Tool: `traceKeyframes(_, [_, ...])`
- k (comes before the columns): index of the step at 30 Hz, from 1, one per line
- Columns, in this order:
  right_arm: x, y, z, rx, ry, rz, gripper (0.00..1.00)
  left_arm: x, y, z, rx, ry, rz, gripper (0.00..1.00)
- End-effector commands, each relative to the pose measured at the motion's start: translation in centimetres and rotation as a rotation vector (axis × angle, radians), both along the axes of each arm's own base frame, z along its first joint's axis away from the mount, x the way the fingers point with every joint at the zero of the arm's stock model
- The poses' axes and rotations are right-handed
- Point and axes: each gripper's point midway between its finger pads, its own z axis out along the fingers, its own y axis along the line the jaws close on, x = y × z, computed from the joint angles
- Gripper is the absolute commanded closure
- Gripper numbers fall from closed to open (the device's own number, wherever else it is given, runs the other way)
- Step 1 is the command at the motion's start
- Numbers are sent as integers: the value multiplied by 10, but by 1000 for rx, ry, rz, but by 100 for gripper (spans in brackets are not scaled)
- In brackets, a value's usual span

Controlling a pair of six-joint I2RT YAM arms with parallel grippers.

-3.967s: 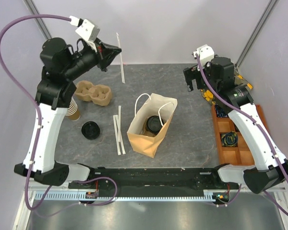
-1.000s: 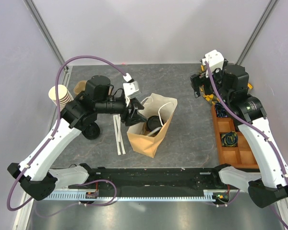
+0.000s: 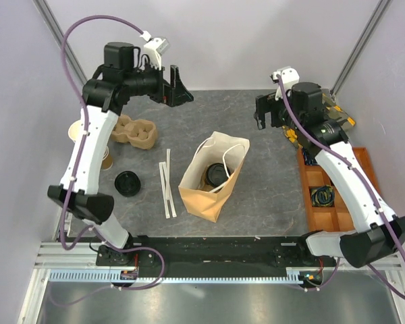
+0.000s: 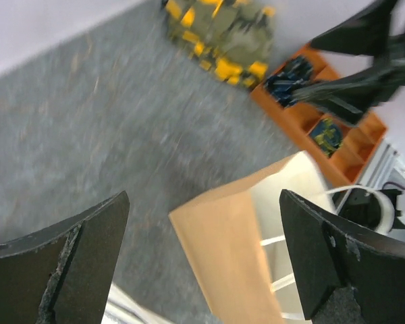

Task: Pack the takeout coffee

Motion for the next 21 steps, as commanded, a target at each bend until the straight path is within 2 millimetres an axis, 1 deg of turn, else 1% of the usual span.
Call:
traceKeyframes(1, [18, 3, 7, 82, -15, -44, 2, 17, 17, -36, 98, 112, 98, 0])
traceKeyframes(2, [20, 3, 1, 85, 2, -51, 2, 22, 20, -44, 119, 128, 114, 0])
traceKeyframes(3, [24, -2, -4, 90, 15, -71, 2, 27, 24, -56, 151, 143, 130, 0])
traceKeyframes(4, [29, -5, -13, 105, 40, -93, 2, 31, 25, -74, 177, 191, 127, 0])
traceKeyframes(6, [35, -12, -26, 126, 77, -108, 2, 38, 32, -93, 219, 220, 133, 0])
traceKeyframes(7, [38, -13, -35, 130, 99, -115, 2, 40, 33, -110, 236, 255, 128, 0])
traceKeyframes(9, [42, -17, -45, 148, 126, -119, 2, 46, 39, -123, 256, 268, 141, 0])
traceKeyframes(10, [44, -15, -53, 148, 148, -111, 2, 49, 41, -136, 266, 292, 139, 0])
traceKeyframes(11, [45, -17, -61, 145, 164, -111, 2, 53, 43, -140, 268, 292, 146, 0])
traceKeyframes(12, [46, -17, -64, 148, 170, -109, 2, 56, 44, -145, 273, 298, 148, 0])
traceKeyframes(13, [46, -15, -73, 145, 190, -96, 2, 58, 46, -152, 276, 309, 149, 0])
traceKeyframes(14, [46, -14, -78, 134, 198, -85, 2, 64, 48, -159, 279, 312, 150, 0])
traceKeyframes(16, [48, -13, -89, 124, 218, -75, 2, 69, 49, -167, 284, 322, 157, 0])
traceKeyframes(17, [50, -13, -91, 118, 220, -70, 2, 74, 51, -176, 286, 337, 159, 0])
traceKeyframes(20, [55, -12, -100, 97, 235, -61, 2, 83, 52, -182, 283, 340, 166, 0])
traceKeyframes(21, [58, -13, -104, 87, 241, -59, 2, 87, 51, -188, 288, 348, 166, 0])
